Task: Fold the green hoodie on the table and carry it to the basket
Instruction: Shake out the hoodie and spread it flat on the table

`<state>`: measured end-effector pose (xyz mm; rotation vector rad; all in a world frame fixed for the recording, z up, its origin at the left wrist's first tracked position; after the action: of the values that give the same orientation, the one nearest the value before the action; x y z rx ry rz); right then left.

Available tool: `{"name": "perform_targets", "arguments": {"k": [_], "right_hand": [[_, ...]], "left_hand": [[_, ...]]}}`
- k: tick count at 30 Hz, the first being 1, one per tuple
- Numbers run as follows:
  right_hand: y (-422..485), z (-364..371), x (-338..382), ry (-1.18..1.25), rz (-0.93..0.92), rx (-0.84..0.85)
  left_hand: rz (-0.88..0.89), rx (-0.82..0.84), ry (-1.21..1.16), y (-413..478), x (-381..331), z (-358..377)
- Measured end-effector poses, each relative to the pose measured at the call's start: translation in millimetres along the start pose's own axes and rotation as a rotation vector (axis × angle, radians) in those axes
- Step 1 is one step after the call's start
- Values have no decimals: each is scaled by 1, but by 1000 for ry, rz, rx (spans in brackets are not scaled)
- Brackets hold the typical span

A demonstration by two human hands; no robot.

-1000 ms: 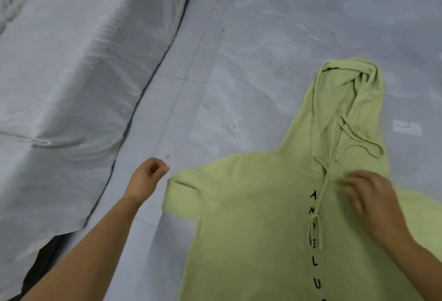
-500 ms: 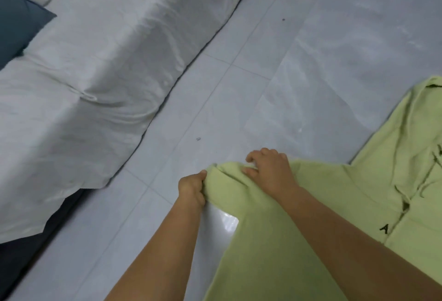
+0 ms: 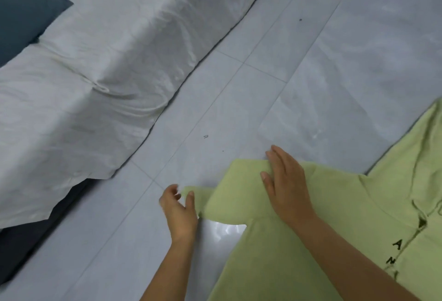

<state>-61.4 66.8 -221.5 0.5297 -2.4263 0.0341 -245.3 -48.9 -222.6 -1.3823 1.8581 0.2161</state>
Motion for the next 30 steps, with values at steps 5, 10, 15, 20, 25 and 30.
{"name": "perform_targets", "arguments": {"k": [5,10,15,20,25,30], "right_hand": [[-71,-16,-23,-184,81,42],[-81,-15,-49,-371,139,201],[-92,-44,-69,-220,120,121],[-177,-154,-170,-159,585,-207],[-263,-244,-260,-232,1009,-256],[-269,-265,-283,-116,958,-140]], "left_hand": [[293,446,223,9,-43,35],[826,512,659,-20,-64,73],[934,390,894,-51,-53,98],[1182,421,790,-83,-99,133],[1164,452,829,-85,-143,170],[1116,456,917,-76,-144,163]]}}
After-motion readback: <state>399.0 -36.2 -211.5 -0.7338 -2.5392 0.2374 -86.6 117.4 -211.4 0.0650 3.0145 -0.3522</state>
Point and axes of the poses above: each hand's wrist, its own y-axis towards the middle knuckle, its own z-axis out of the palm, x = y × z, the point moved 1 cm from there along y, towards the middle knuckle, and after that the axes turned 4 degrees about y, right-handed, at the moved point
